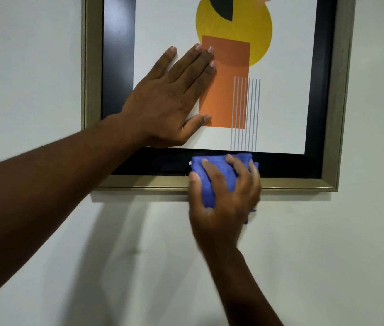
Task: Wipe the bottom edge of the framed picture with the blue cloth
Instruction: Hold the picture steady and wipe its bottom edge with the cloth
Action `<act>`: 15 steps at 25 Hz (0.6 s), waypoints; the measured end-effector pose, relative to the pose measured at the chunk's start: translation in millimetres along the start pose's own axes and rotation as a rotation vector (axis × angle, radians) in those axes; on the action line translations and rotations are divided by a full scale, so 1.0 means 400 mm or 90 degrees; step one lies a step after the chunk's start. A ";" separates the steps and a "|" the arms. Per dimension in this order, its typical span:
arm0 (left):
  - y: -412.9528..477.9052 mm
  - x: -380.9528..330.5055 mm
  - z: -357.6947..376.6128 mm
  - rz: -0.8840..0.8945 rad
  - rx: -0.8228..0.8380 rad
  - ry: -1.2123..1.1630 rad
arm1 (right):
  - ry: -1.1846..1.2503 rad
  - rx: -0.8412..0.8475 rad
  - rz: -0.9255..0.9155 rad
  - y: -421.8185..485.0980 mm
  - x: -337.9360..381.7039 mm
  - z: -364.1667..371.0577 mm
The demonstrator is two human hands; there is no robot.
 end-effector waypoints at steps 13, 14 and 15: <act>-0.009 0.003 0.003 -0.018 -0.001 -0.002 | 0.038 -0.054 0.118 0.003 0.056 0.040; -0.009 0.006 0.001 -0.018 -0.004 -0.007 | 0.022 -0.027 0.084 -0.009 0.084 0.050; -0.011 0.008 -0.002 -0.020 -0.006 -0.009 | 0.008 0.003 0.033 -0.028 0.092 0.050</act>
Point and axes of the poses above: each hand's wrist, its own y-axis towards the middle knuckle, its own z-axis out of the palm, x = y × z, the point moved 1 cm from there along y, towards the middle knuckle, and after that the axes turned 15 degrees about z, right-handed, at the moved point
